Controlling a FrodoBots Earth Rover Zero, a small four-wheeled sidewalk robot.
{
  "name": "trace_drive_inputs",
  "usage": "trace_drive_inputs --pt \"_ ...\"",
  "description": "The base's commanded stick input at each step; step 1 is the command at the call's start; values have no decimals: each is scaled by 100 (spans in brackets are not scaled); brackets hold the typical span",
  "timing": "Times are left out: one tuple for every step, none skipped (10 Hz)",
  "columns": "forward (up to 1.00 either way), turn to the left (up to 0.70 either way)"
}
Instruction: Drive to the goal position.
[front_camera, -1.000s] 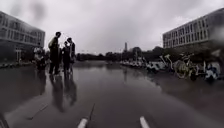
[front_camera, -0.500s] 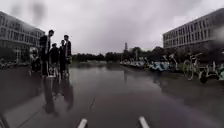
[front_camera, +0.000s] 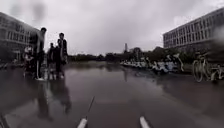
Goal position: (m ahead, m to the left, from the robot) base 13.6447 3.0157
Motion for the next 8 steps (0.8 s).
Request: trace_drive_inputs --pt "91 0" --pt "91 0" --pt "91 0" --pt "91 0" --pt "91 0" --pt "91 0" --pt "91 0" --pt "91 0"
